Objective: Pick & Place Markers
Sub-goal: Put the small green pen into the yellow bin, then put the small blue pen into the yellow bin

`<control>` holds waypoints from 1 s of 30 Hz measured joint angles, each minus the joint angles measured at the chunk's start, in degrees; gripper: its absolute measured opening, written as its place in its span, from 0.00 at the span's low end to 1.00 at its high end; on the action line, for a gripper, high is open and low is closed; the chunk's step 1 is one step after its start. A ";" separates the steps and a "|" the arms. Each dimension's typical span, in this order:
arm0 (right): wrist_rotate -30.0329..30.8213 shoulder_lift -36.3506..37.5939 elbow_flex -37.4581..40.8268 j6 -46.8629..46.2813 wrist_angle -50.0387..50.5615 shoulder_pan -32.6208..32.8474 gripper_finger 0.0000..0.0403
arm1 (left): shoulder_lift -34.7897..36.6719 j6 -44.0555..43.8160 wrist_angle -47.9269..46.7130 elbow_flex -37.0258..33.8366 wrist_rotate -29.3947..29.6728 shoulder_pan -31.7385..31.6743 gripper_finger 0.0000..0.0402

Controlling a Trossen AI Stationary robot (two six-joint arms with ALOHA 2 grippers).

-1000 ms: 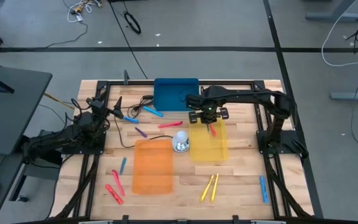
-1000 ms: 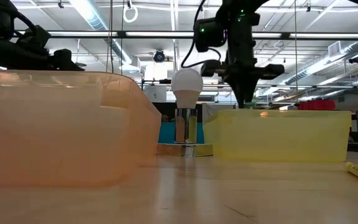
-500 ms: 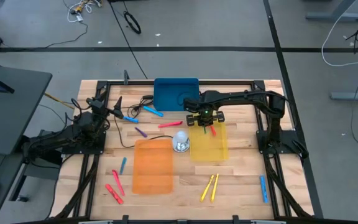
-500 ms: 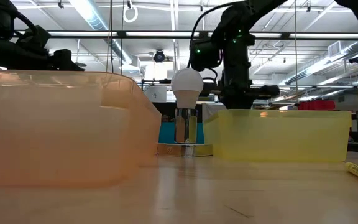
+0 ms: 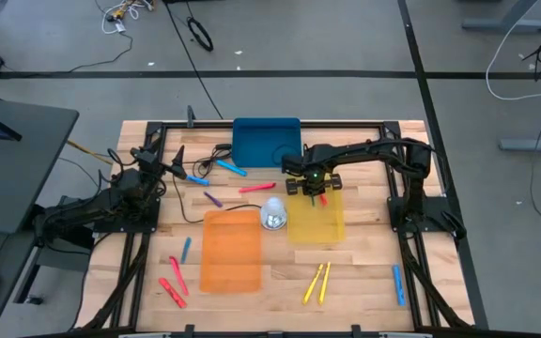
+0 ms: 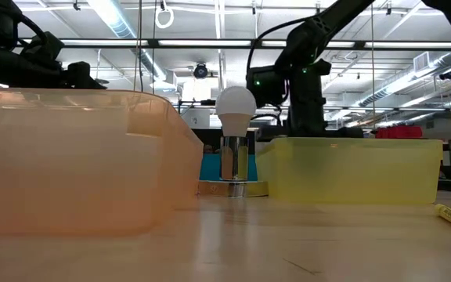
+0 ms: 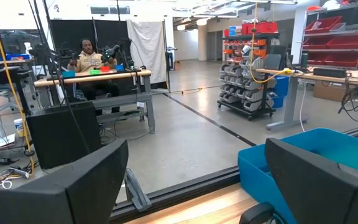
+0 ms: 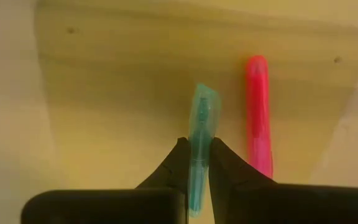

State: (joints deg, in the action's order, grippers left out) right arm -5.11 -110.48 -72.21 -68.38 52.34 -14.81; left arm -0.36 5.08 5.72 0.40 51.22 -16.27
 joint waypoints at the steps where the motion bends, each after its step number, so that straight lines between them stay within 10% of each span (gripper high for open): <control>1: 0.21 0.00 0.07 -0.06 -0.09 0.02 0.06 | 0.00 0.00 0.00 0.01 0.00 -0.01 0.95; 21: -0.41 0.02 0.07 -1.20 -0.14 0.02 0.44 | 0.00 0.00 0.00 0.02 0.00 0.00 0.95; 30: -0.32 0.31 0.07 0.34 -0.32 0.02 0.46 | 0.00 0.00 0.00 0.02 0.00 -0.02 0.95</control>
State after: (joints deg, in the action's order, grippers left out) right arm -5.43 -110.17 -72.14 -68.04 52.02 -14.79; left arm -0.36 5.08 5.72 0.43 51.22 -16.29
